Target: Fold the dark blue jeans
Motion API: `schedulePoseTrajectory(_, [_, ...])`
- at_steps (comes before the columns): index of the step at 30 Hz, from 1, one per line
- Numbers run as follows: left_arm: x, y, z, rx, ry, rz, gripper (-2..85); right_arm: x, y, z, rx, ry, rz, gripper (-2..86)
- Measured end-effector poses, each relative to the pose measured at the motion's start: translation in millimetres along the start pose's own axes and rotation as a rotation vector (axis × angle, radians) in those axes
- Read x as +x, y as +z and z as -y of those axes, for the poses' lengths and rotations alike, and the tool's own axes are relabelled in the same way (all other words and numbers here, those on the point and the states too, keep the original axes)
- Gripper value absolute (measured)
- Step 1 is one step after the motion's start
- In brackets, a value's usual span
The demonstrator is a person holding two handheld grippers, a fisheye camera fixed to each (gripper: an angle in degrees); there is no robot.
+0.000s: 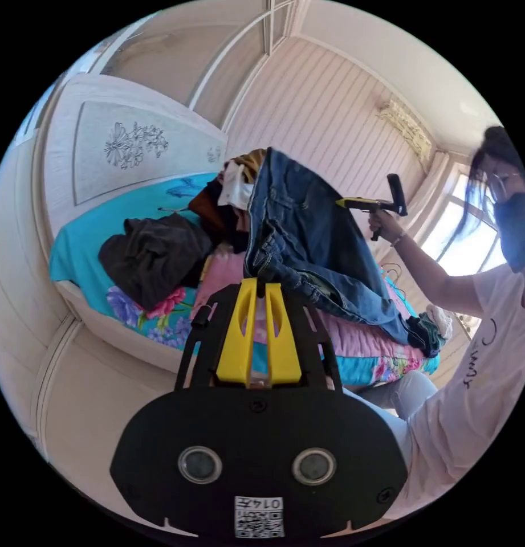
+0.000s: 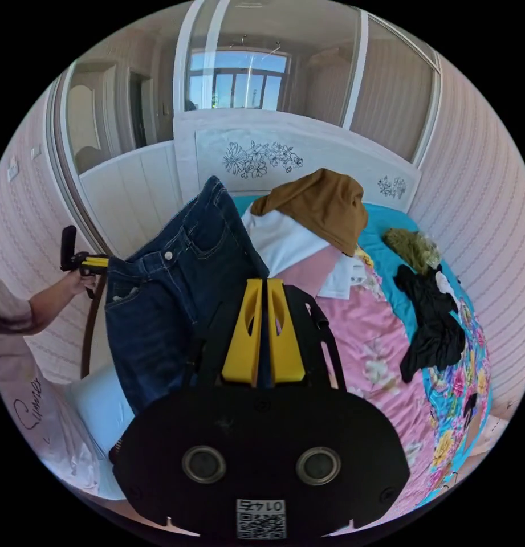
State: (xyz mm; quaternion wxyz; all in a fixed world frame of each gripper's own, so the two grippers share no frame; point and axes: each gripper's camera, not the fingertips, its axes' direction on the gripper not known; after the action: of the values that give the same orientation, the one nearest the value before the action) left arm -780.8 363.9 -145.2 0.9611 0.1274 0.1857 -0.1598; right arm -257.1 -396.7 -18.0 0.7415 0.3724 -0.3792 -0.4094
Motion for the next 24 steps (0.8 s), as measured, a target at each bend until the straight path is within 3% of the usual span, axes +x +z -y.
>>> schedulePoseTrajectory(2, [-35.9,21.5,-6.5,-0.049,-0.166,0.067,1.3,8.7,27.0,14.5,-0.05,0.041,0.068,4.0])
schedulePoseTrajectory(5, [-77.8,56.0,-35.4,-0.171,-0.409,0.053,1.4,6.7,72.2,-3.4,-0.242,0.088,-0.062,5.9])
schedulePoseTrajectory(7, [-74.1,59.9,-48.0,-0.209,-0.392,0.094,0.2,5.1,65.4,-33.9,-0.25,0.117,-0.061,7.3])
schedulePoseTrajectory(10, [-43.8,51.8,-60.0,-0.22,-0.232,0.16,-0.7,9.6,15.0,-116.2,-0.21,0.203,0.024,8.5])
schedulePoseTrajectory(16, [60.4,78.4,-64.5,-0.308,0.175,0.123,-0.4,20.4,-142.8,-352.4,-0.154,0.788,-0.193,7.3])
schedulePoseTrajectory(20, [148.7,139.3,-63.8,-0.281,0.335,-0.143,4.7,-7.8,-233.1,-471.7,-0.165,1.142,-0.42,8.0])
schedulePoseTrajectory(24, [244.9,229.9,-69.9,-0.336,0.512,-0.236,7.5,-11.1,-279.5,-511.2,-0.111,1.235,-0.491,10.1])
